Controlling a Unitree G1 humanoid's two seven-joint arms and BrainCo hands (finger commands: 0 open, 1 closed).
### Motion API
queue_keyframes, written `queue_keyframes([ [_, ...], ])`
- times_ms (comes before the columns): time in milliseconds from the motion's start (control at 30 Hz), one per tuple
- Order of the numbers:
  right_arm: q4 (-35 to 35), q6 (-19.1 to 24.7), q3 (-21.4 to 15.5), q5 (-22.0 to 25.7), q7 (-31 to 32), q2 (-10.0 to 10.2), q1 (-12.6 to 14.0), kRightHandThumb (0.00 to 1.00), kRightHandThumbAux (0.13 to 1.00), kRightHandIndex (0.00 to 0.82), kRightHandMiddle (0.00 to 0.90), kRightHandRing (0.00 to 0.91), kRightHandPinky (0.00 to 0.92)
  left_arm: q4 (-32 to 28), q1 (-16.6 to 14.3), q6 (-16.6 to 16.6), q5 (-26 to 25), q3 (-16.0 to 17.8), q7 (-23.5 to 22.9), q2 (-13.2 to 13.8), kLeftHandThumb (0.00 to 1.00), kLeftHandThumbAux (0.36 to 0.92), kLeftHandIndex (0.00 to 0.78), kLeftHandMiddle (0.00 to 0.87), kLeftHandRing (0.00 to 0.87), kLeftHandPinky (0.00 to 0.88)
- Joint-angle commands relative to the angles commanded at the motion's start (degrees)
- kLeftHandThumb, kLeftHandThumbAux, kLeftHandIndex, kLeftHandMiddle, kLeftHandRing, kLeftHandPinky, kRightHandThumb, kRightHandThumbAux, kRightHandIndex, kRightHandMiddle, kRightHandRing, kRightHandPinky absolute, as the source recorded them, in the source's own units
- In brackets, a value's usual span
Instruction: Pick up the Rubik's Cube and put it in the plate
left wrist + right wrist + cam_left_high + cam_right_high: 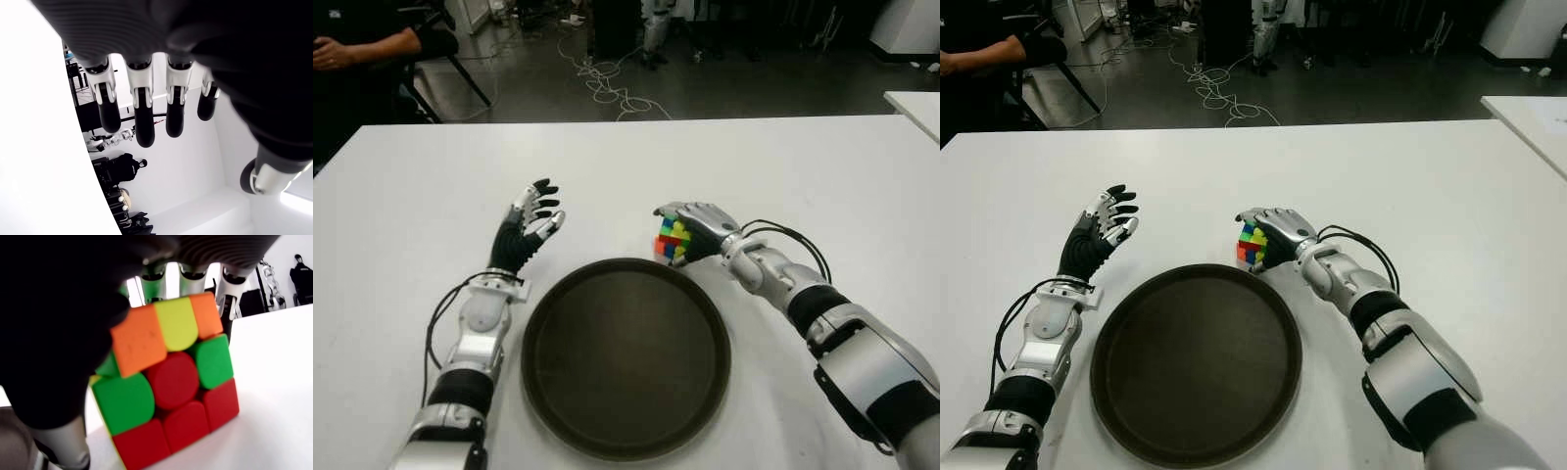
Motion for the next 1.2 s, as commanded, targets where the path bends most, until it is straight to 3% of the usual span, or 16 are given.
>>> queue_keyframes([
  [100, 0.17, 0.14, -0.05, -0.14, -1.43, 0.04, 0.09, 0.299, 0.847, 0.219, 0.322, 0.350, 0.393, -0.22, 0.07, 0.05, 0.25, -0.08, 0.14, 0.09, 0.183, 0.566, 0.146, 0.212, 0.223, 0.212],
  [133, 0.22, 0.19, -0.05, -0.12, -1.91, 0.07, 0.12, 0.488, 0.793, 0.271, 0.387, 0.376, 0.413, -0.27, 0.10, 0.09, 0.39, -0.13, 0.20, 0.17, 0.180, 0.563, 0.145, 0.209, 0.220, 0.209],
  [200, 0.22, 0.21, -0.11, -0.05, -3.01, 0.06, 0.20, 0.689, 0.736, 0.327, 0.455, 0.406, 0.435, -0.45, 0.18, 0.40, 0.50, -0.20, 0.15, 0.25, 0.177, 0.563, 0.142, 0.204, 0.216, 0.206],
  [267, 0.29, 0.19, -0.05, -0.02, -3.44, 0.06, 0.19, 0.757, 0.717, 0.346, 0.477, 0.418, 0.443, -0.55, 0.21, 0.53, 0.50, -0.20, 0.12, 0.25, 0.177, 0.564, 0.141, 0.203, 0.214, 0.205],
  [467, 0.39, 0.12, -0.35, 0.37, -5.41, 0.29, 0.38, 0.822, 0.698, 0.375, 0.480, 0.420, 0.436, -0.42, 0.13, 0.59, 0.95, -0.20, 0.64, 0.30, 0.181, 0.561, 0.142, 0.202, 0.215, 0.211],
  [967, 0.79, -1.20, -1.62, 1.44, -6.33, 0.70, 0.62, 0.835, 0.693, 0.393, 0.468, 0.414, 0.431, -0.38, 0.21, 0.19, 1.06, -0.26, 0.87, 0.41, 0.195, 0.567, 0.147, 0.205, 0.210, 0.188],
  [1200, 0.91, -1.59, -2.67, 2.10, -6.89, 1.01, 0.88, 0.836, 0.692, 0.399, 0.464, 0.394, 0.418, -0.41, 0.17, 0.20, 0.37, -0.18, 0.06, 0.32, 0.175, 0.565, 0.142, 0.201, 0.213, 0.223],
])
